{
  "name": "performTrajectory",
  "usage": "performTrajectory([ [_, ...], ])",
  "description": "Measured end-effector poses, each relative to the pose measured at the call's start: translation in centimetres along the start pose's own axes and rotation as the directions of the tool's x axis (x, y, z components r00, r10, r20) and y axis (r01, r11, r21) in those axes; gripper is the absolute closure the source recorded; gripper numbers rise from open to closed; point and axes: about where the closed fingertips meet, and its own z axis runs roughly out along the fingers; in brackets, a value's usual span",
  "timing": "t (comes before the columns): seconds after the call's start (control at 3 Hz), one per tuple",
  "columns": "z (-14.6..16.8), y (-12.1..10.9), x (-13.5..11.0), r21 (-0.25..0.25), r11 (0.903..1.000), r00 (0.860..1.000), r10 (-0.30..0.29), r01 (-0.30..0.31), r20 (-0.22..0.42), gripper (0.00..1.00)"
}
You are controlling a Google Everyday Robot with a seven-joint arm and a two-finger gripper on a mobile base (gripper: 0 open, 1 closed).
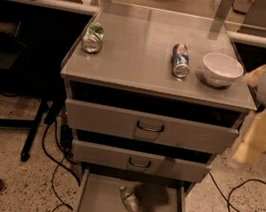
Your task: Pick water bottle from bottom drawer and place on counter
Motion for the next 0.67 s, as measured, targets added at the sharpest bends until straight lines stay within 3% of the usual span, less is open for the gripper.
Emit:
performTrajectory([
  [0.33,4.6,3.1,-2.3,-0.014,0.9997,0.999,0.019,-0.02,-0.032,0.0],
  [0.67,11.9,8.3,-4.0,-0.116,0.9913,0.995,0.052,-0.061,-0.083,0.0],
])
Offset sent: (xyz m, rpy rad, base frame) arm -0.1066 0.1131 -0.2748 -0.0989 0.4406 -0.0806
